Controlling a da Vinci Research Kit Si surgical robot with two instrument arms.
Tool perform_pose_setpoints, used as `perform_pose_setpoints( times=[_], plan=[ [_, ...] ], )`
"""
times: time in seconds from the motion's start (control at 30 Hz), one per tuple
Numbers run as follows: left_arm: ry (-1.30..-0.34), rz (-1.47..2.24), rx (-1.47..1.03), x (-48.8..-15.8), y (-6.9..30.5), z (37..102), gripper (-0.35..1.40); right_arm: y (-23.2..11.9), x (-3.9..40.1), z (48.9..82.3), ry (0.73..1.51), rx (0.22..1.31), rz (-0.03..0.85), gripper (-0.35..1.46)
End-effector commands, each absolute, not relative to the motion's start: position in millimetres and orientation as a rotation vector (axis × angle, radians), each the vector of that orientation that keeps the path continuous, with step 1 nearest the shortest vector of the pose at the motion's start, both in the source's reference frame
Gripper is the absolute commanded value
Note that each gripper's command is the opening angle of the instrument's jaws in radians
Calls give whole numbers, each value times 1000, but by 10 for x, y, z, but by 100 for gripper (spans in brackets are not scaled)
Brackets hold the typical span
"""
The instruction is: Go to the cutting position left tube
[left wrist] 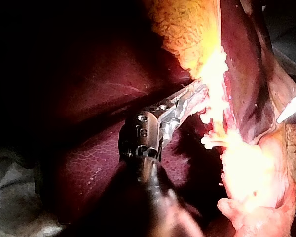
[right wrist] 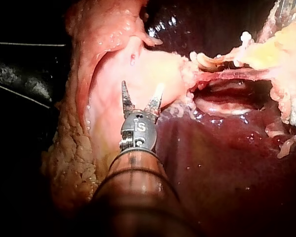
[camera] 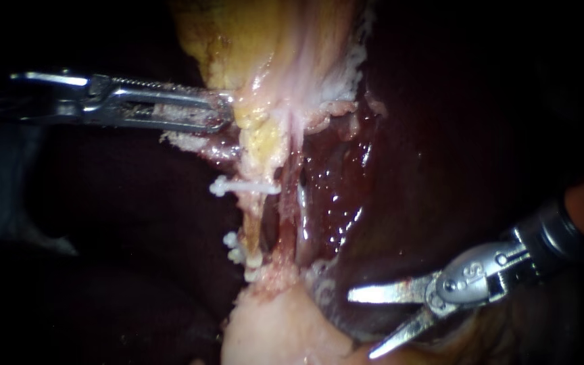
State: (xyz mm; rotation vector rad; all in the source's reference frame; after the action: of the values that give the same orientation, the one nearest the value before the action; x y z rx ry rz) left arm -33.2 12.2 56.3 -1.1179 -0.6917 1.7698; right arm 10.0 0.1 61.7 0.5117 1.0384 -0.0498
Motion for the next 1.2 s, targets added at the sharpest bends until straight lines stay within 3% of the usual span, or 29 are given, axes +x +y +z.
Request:
perform_pose_setpoints(
  times=[0.03, 0.53, 0.93, 1.2],
  plan=[
    [-696, 1770, -1119, -329, 123, 560, -35, 1, 100, 617, 1039, 512, -50, 145],
    [-647, 1712, -1124, -239, 168, 492, -35, 2, 99, 617, 1039, 512, -50, 145],
    [-640, 1703, -1127, -240, 167, 490, -35, 4, 105, 613, 1039, 519, -56, 145],
    [-631, 1706, -1128, -246, 163, 487, -35, 19, 146, 607, 989, 668, 112, 145]
  ],
)
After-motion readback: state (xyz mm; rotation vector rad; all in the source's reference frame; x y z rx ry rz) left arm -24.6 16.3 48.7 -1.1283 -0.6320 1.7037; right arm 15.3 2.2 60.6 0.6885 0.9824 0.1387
